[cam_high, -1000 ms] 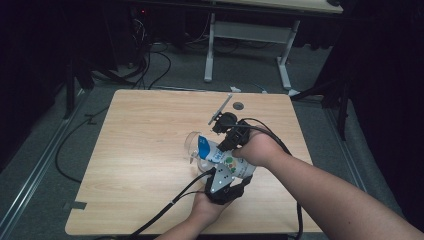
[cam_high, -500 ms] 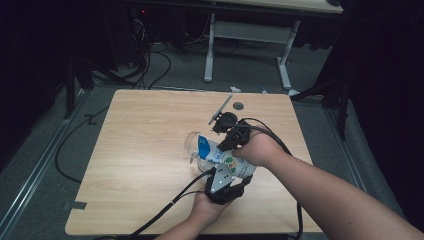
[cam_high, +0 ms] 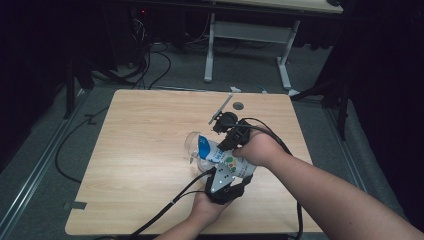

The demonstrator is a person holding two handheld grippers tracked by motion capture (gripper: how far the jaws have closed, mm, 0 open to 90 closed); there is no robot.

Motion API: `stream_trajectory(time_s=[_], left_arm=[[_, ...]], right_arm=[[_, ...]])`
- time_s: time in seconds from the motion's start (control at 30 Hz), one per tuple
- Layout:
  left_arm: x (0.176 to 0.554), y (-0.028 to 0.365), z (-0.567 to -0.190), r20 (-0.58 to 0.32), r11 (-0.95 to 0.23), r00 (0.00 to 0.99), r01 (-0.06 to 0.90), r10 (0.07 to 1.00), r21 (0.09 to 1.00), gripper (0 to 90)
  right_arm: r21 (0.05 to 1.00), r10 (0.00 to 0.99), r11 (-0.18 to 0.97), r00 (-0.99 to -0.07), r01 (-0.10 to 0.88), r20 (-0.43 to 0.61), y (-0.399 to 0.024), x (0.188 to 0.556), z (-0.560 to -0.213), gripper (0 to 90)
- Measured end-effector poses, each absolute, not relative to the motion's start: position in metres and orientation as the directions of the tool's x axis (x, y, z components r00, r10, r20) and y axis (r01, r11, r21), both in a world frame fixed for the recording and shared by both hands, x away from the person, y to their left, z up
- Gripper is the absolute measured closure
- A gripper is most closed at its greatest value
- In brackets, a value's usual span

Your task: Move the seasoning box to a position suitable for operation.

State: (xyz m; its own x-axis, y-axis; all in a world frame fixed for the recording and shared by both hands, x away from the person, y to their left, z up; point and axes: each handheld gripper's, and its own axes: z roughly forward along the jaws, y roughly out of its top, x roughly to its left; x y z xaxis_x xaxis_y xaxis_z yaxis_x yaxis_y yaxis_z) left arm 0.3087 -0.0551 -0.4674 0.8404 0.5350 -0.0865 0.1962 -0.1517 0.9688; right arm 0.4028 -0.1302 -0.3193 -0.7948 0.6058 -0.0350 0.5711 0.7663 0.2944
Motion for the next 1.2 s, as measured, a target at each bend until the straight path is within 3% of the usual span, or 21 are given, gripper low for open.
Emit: stream_trajectory(time_s=[1.2], left_arm=[[0.3082,-0.0494,-0.4682,-0.052,-0.177,0.865,0.161,0.5,0.971,58.9]], right_arm=[[0.287,0.611,0.765,-0.791,0.576,-0.042,-0.129,0.4032,-0.3202,89.7]])
